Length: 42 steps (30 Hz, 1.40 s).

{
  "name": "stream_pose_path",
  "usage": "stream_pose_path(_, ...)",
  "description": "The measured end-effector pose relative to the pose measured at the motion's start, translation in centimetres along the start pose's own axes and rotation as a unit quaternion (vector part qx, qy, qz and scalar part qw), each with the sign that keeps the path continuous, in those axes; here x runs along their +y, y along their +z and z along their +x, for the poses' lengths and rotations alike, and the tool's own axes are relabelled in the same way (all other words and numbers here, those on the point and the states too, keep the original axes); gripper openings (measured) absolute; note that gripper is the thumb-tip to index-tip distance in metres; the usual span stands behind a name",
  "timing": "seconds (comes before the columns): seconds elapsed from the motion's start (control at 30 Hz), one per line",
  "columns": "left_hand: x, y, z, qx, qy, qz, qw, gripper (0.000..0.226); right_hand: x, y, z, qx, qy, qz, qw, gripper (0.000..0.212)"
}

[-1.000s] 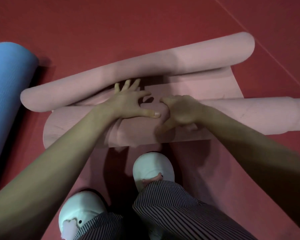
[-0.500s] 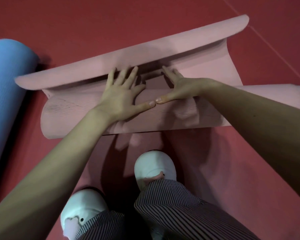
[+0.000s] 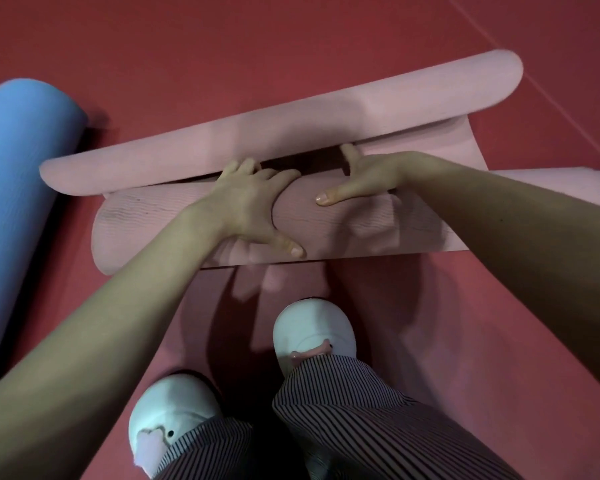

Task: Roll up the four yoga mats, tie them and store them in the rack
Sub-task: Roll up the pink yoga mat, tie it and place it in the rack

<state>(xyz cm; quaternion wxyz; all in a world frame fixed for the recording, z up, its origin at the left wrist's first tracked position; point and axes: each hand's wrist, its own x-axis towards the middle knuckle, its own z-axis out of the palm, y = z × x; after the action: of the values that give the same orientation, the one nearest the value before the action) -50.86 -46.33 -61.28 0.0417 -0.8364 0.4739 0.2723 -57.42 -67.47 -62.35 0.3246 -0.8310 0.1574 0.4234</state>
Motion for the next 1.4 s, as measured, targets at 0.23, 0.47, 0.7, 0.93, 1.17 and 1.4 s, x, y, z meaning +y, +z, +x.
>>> stream_pose_path(0.23, 0.5, -0.5, 0.2, -0.005, -0.023, -0.009, 1.000, 0.115, -0.3, -0.1, -0.1, -0.008, 0.008, -0.002, 1.000, 0.158)
stream_pose_path(0.47, 0.6, 2.7, -1.5, -0.058, -0.018, -0.057, 0.997, 0.122, 0.2, 2.6, 0.3, -0.064, 0.054, -0.116, 0.990, 0.149)
stream_pose_path(0.7, -0.6, 0.1, 0.3, -0.140, -0.032, -0.240, 0.960, 0.108, 0.1, 2.4, 0.1, 0.085, -0.066, 0.149, 0.983, 0.123)
stream_pose_path(0.93, -2.5, -1.1, 2.9, -0.132, -0.030, -0.327, 0.935, 0.114, -1.5, 2.6, -0.9, 0.128, -0.091, 0.118, 0.980, 0.107)
stream_pose_path(1.17, -3.2, -1.2, 2.5, -0.020, -0.015, -0.325, 0.945, 0.103, -1.5, 3.4, -3.7, 0.169, -0.079, -0.128, 0.974, 0.138)
stream_pose_path(1.4, -0.7, 0.6, 0.7, 0.207, -0.056, -0.187, 0.959, 0.056, -1.7, 1.0, -2.4, 0.155, -0.075, -0.080, 0.982, 0.092)
